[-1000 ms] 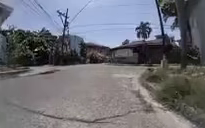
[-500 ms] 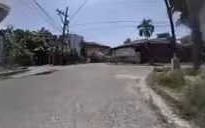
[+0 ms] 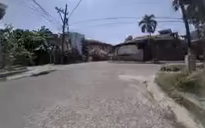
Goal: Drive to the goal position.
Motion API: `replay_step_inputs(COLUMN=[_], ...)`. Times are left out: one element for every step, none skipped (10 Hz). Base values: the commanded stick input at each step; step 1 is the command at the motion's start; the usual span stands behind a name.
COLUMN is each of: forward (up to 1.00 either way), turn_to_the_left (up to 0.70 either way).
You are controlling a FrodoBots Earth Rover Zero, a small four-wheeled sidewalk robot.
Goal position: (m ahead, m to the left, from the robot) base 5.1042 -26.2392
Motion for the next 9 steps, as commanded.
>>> replay_step_inputs(forward=[1.0,1.0,1.0,1.0,1.0,1.0,1.0,1.0,1.0], turn_to_the_left=[0.02,0.02,-0.01,-0.25,-0.38,-0.38,-0.38,-0.08,0.02])
